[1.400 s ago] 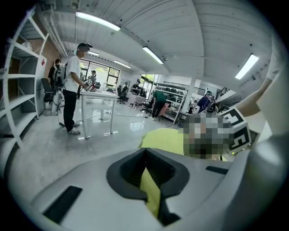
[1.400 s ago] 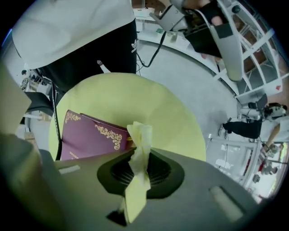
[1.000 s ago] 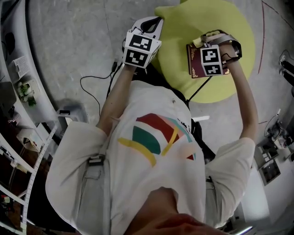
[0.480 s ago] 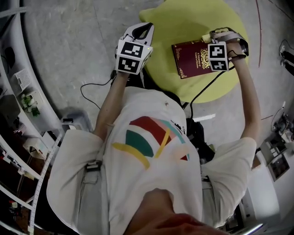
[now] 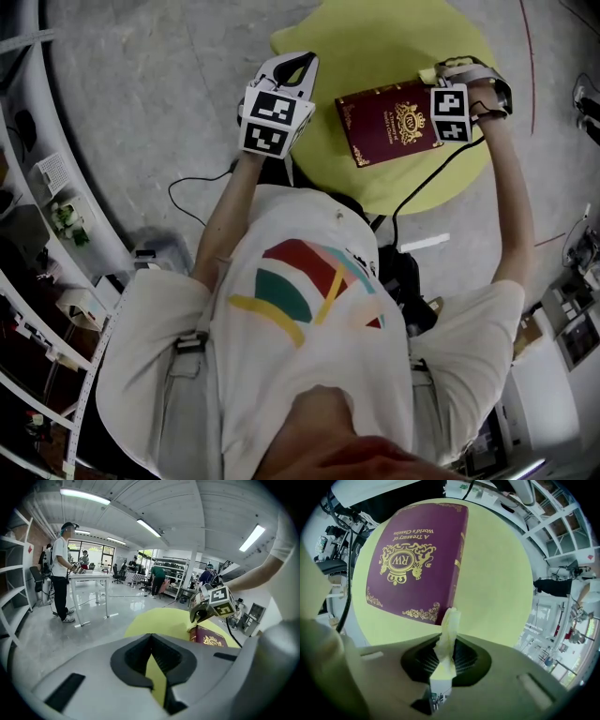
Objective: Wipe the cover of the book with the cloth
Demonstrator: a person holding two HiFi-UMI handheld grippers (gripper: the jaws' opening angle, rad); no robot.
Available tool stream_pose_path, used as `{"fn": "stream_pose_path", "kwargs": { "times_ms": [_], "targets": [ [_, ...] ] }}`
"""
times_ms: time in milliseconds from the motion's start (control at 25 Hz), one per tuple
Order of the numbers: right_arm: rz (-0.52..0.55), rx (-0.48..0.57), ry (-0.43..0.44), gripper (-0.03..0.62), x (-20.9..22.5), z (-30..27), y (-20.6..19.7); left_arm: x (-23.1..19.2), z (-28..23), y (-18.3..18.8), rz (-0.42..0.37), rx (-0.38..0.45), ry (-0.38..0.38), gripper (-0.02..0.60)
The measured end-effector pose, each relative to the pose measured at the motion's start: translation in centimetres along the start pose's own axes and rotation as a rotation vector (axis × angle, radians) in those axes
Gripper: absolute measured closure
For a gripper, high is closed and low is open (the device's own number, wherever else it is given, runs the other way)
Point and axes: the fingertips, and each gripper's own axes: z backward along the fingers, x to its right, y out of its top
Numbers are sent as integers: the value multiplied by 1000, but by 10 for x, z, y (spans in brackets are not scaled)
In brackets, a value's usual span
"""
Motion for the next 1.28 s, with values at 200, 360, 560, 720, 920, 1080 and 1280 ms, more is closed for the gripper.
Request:
{"fn": "stream_pose_path", "kwargs": {
  "times_ms": [200, 360, 560, 720, 920, 1080, 1280],
  "targets": [
    [-12, -4, 5, 565, -7, -3, -7, 6, -4, 5, -18, -1, -12, 566],
    [-42, -13, 15, 565, -14, -6, -13, 9, -6, 7, -28, -1, -18, 566],
    [-105, -21, -10, 565, -15, -1, -17, 12, -1, 16, -51, 11, -30, 566],
    [-250, 27, -75, 565, 1, 11, -13, 15, 6, 24, -55, 33, -44, 566],
    [-434, 95, -193, 565, 26, 42, 4, 22, 16, 40, -73, 71, -78, 566],
    [-538, 156, -273, 563, 44, 72, 27, 26, 26, 54, -78, 113, -99, 566],
    [-733, 273, -471, 563, 78, 137, 45, 33, 43, 77, -78, 178, -141, 566]
  ]
}}
